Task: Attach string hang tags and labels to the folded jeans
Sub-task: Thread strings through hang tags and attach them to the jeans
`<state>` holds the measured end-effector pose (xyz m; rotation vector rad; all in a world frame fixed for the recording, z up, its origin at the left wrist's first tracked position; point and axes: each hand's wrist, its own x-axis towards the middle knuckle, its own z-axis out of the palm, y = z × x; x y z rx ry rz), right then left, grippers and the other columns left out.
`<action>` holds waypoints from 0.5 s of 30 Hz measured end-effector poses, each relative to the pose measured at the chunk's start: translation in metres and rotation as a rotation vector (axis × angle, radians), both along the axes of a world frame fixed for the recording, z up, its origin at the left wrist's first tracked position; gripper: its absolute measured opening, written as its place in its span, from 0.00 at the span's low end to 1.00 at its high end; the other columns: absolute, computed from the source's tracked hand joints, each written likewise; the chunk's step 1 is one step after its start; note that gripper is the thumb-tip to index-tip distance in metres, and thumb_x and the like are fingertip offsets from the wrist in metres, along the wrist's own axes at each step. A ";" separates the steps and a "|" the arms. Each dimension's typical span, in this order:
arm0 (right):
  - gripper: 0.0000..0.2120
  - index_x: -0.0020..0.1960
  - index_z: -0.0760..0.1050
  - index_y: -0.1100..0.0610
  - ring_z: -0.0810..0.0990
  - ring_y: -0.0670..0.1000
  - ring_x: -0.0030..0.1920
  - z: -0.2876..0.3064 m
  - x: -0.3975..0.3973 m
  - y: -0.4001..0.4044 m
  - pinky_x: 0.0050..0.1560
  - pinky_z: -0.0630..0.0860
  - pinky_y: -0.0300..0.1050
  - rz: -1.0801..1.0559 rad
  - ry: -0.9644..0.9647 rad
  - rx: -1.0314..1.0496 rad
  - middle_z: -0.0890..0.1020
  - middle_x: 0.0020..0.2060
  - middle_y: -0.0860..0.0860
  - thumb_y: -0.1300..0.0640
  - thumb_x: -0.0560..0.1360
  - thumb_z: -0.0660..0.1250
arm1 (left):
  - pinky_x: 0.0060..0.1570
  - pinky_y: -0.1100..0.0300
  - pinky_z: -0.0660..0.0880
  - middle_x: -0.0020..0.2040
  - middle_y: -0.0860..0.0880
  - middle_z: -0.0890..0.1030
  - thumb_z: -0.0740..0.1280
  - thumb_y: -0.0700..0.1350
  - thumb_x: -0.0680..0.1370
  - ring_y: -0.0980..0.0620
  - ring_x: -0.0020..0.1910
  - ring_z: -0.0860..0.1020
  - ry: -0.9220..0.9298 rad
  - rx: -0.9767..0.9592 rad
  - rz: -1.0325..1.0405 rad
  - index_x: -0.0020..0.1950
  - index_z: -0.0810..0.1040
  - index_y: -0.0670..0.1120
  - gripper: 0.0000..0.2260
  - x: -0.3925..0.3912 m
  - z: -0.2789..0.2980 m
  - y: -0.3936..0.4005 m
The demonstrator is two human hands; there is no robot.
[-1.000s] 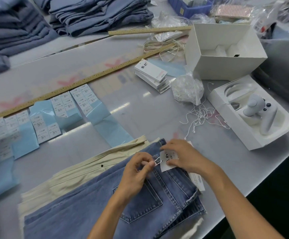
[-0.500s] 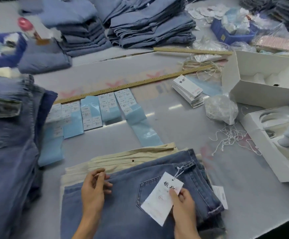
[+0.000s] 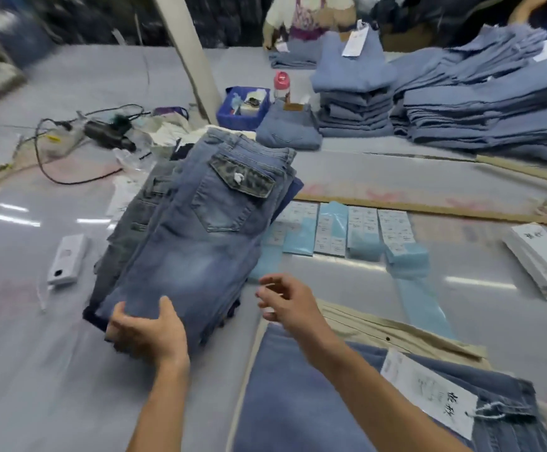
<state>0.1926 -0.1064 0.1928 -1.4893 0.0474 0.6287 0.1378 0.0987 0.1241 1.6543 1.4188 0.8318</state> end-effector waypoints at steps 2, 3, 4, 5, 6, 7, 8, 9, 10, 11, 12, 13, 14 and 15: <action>0.04 0.54 0.78 0.57 0.80 0.48 0.40 0.002 0.014 0.024 0.40 0.77 0.39 0.043 -0.003 0.013 0.81 0.45 0.54 0.62 0.80 0.67 | 0.68 0.40 0.69 0.71 0.32 0.69 0.77 0.49 0.74 0.30 0.69 0.69 0.073 -0.330 0.102 0.72 0.67 0.35 0.34 -0.011 -0.013 0.026; 0.04 0.54 0.78 0.58 0.79 0.49 0.40 -0.001 0.018 0.031 0.39 0.77 0.39 0.057 0.011 0.015 0.81 0.45 0.55 0.62 0.80 0.67 | 0.67 0.40 0.70 0.70 0.33 0.72 0.77 0.51 0.74 0.32 0.68 0.72 0.051 -0.415 0.083 0.71 0.68 0.35 0.34 -0.016 -0.018 0.030; 0.04 0.54 0.78 0.58 0.79 0.49 0.39 -0.006 0.018 0.033 0.39 0.76 0.39 0.064 0.035 0.016 0.81 0.44 0.55 0.62 0.80 0.67 | 0.65 0.40 0.73 0.67 0.34 0.76 0.78 0.51 0.74 0.33 0.65 0.75 0.029 -0.437 0.048 0.70 0.70 0.35 0.33 -0.019 -0.021 0.030; 0.03 0.53 0.78 0.58 0.79 0.49 0.38 -0.012 0.018 0.036 0.38 0.76 0.39 0.079 0.057 0.019 0.81 0.44 0.56 0.62 0.80 0.67 | 0.62 0.41 0.75 0.64 0.35 0.78 0.78 0.50 0.74 0.33 0.62 0.77 0.018 -0.402 0.028 0.67 0.72 0.35 0.30 -0.023 -0.025 0.030; 0.03 0.52 0.78 0.58 0.78 0.48 0.36 -0.018 0.015 0.039 0.37 0.75 0.38 0.102 0.078 0.017 0.81 0.42 0.56 0.63 0.80 0.66 | 0.57 0.43 0.76 0.62 0.35 0.79 0.77 0.49 0.74 0.33 0.58 0.78 0.042 -0.314 0.027 0.62 0.74 0.37 0.25 -0.027 -0.024 0.027; 0.03 0.52 0.78 0.58 0.78 0.48 0.36 -0.026 0.011 0.039 0.37 0.74 0.38 0.124 0.094 0.001 0.81 0.41 0.55 0.63 0.80 0.66 | 0.51 0.44 0.77 0.59 0.34 0.79 0.76 0.48 0.75 0.33 0.55 0.78 0.079 -0.192 0.033 0.57 0.74 0.38 0.20 -0.030 -0.021 0.021; 0.03 0.51 0.78 0.58 0.78 0.48 0.35 -0.033 0.007 0.038 0.36 0.74 0.38 0.138 0.106 -0.025 0.81 0.40 0.54 0.63 0.81 0.66 | 0.46 0.43 0.76 0.57 0.34 0.78 0.75 0.47 0.75 0.32 0.52 0.77 0.096 -0.092 0.030 0.54 0.73 0.40 0.16 -0.030 -0.016 0.016; 0.03 0.51 0.78 0.59 0.78 0.48 0.35 -0.040 0.002 0.037 0.36 0.74 0.38 0.145 0.114 -0.048 0.82 0.39 0.54 0.63 0.81 0.65 | 0.44 0.42 0.76 0.56 0.33 0.77 0.74 0.47 0.76 0.31 0.51 0.77 0.102 0.002 0.013 0.53 0.71 0.42 0.15 -0.029 -0.014 0.013; 0.03 0.51 0.78 0.59 0.78 0.48 0.35 -0.047 -0.002 0.035 0.36 0.74 0.38 0.141 0.129 -0.064 0.82 0.39 0.54 0.63 0.81 0.65 | 0.45 0.40 0.76 0.56 0.32 0.76 0.73 0.47 0.77 0.30 0.52 0.77 0.103 0.052 -0.005 0.55 0.70 0.42 0.15 -0.027 -0.007 0.011; 0.03 0.51 0.78 0.59 0.78 0.48 0.35 -0.053 -0.007 0.033 0.35 0.74 0.38 0.143 0.152 -0.071 0.82 0.39 0.54 0.62 0.81 0.66 | 0.49 0.38 0.77 0.59 0.31 0.77 0.73 0.47 0.77 0.30 0.55 0.78 0.065 0.022 -0.016 0.59 0.69 0.41 0.19 -0.021 0.003 0.010; 0.03 0.52 0.78 0.60 0.79 0.47 0.34 -0.059 -0.011 0.032 0.35 0.75 0.38 0.151 0.187 -0.063 0.83 0.39 0.54 0.61 0.81 0.66 | 0.56 0.38 0.76 0.63 0.31 0.76 0.74 0.47 0.77 0.30 0.60 0.77 0.021 -0.075 -0.027 0.66 0.67 0.39 0.24 -0.014 0.015 0.010; 0.05 0.53 0.79 0.60 0.80 0.47 0.35 -0.063 -0.014 0.030 0.36 0.76 0.39 0.155 0.226 -0.043 0.83 0.39 0.54 0.59 0.81 0.67 | 0.62 0.40 0.74 0.67 0.30 0.74 0.75 0.46 0.77 0.31 0.64 0.75 -0.003 -0.160 -0.042 0.70 0.64 0.36 0.29 -0.008 0.029 0.008; 0.09 0.55 0.79 0.60 0.82 0.48 0.38 -0.066 -0.015 0.029 0.38 0.78 0.41 0.142 0.276 -0.001 0.85 0.41 0.53 0.55 0.80 0.68 | 0.64 0.41 0.73 0.68 0.29 0.73 0.75 0.44 0.77 0.31 0.66 0.74 -0.001 -0.172 -0.072 0.71 0.64 0.34 0.30 -0.002 0.048 0.003; 0.12 0.57 0.80 0.60 0.84 0.50 0.42 -0.068 -0.014 0.027 0.42 0.80 0.44 0.101 0.327 0.081 0.85 0.43 0.54 0.52 0.80 0.69 | 0.63 0.43 0.73 0.66 0.28 0.74 0.74 0.42 0.77 0.30 0.64 0.75 -0.019 -0.084 -0.132 0.69 0.66 0.33 0.27 0.007 0.070 -0.005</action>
